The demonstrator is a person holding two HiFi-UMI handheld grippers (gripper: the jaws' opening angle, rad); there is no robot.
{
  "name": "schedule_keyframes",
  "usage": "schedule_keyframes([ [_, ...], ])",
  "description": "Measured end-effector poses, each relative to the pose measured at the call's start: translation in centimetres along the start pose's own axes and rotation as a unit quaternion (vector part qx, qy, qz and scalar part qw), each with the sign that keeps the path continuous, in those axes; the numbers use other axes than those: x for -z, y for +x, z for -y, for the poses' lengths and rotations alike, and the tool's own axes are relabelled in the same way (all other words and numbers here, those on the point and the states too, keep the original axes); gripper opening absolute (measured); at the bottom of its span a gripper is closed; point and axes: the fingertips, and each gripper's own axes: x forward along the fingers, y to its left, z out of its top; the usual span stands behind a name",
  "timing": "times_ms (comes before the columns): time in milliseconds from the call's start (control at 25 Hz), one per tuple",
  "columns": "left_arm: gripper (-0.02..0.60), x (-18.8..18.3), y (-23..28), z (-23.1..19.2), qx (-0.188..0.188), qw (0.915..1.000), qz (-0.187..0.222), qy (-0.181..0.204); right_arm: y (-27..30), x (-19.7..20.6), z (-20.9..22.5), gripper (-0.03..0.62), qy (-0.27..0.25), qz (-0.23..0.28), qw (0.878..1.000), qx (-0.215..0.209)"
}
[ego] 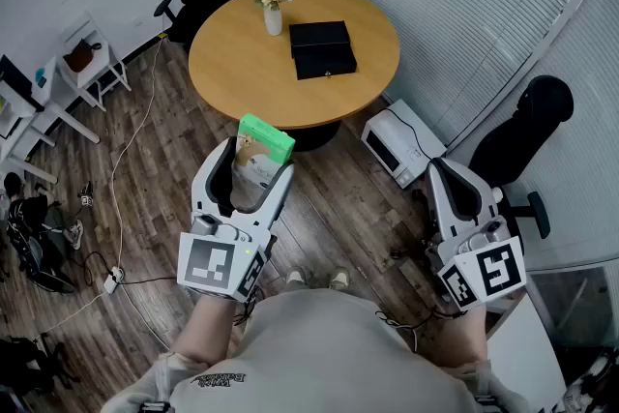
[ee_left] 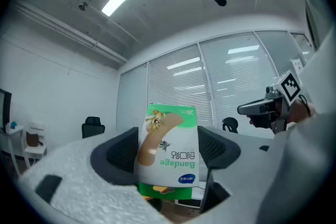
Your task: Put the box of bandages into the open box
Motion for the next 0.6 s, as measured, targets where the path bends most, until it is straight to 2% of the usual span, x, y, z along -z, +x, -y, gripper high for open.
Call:
schedule_keyframes([
  [160, 0.345, -0.2, 0.5, 0.9, 0.011, 0.9999, 0.002, -0.001, -0.3, 0.0, 1.0, 0.031, 0.01, 0.005, 1.0, 0.006],
  [320, 0.345, -0.1, 1.2, 2.0, 0.01, 0.9999, -0.002, 0.014, -0.7, 0.5, 2.3, 0.031, 0.022, 0.005, 1.0, 0.01],
  [600, 0.345, 0.8, 2.7, 4.4, 0.008, 0.9998, -0.01, 0.016, -1.3, 1.9, 4.6, 0.031, 0.026, 0.002, 1.0, 0.005],
])
